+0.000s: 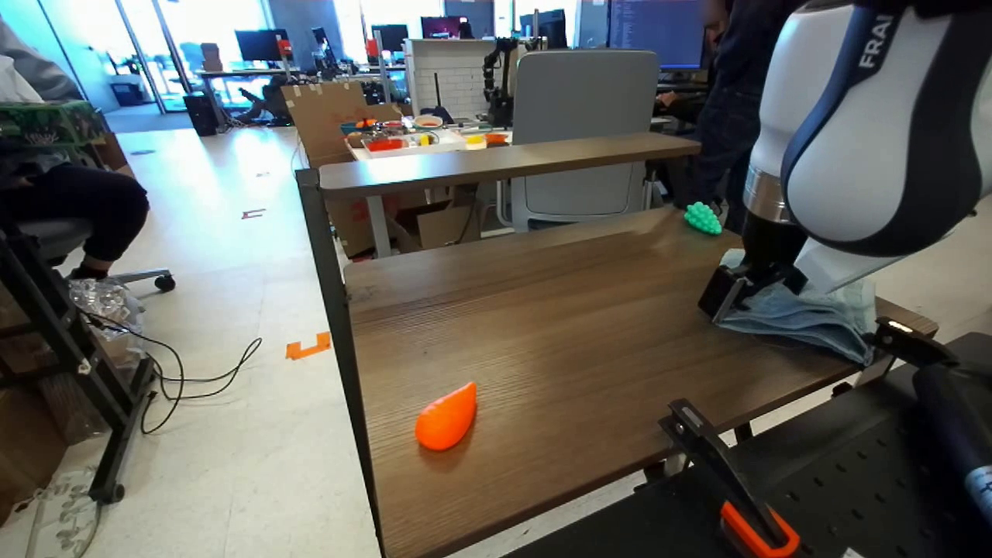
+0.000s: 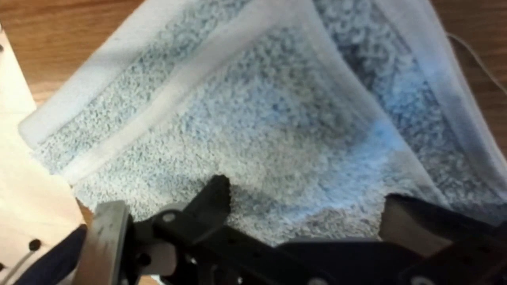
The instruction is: Use the towel to wipe the tabletop
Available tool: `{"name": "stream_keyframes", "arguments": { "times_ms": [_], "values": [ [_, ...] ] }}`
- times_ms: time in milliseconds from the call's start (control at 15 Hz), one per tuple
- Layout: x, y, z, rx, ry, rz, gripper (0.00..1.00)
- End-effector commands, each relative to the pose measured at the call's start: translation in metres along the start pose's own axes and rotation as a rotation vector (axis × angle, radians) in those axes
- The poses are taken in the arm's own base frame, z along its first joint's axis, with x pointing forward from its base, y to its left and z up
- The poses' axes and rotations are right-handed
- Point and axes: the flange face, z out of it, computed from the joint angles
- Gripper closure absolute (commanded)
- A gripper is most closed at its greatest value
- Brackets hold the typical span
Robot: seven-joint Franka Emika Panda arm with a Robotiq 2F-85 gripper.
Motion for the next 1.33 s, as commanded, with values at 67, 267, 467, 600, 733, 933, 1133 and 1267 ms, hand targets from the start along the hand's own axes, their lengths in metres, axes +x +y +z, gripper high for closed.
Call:
{"name": "stream_keyframes", "arguments": {
  "times_ms": [67, 267, 467, 600, 733, 933, 1133, 1267],
  "values": [
    [0.038, -0.080, -0.008, 0.167, -0.005, -0.044, 0.00],
    [0.089, -0.124, -0.011, 0.284, -0.091, 0.007, 0.00],
    [0.131, -0.142, -0.012, 0.326, -0.180, 0.125, 0.00],
    [0.154, -0.140, -0.001, 0.321, -0.222, 0.203, 0.00],
    [0.175, -0.129, 0.014, 0.318, -0.259, 0.270, 0.00],
    [0.202, -0.104, 0.031, 0.342, -0.317, 0.367, 0.00],
    [0.216, -0.087, 0.031, 0.377, -0.316, 0.382, 0.00],
    [0.217, -0.082, 0.024, 0.410, -0.285, 0.366, 0.00]
  ]
}}
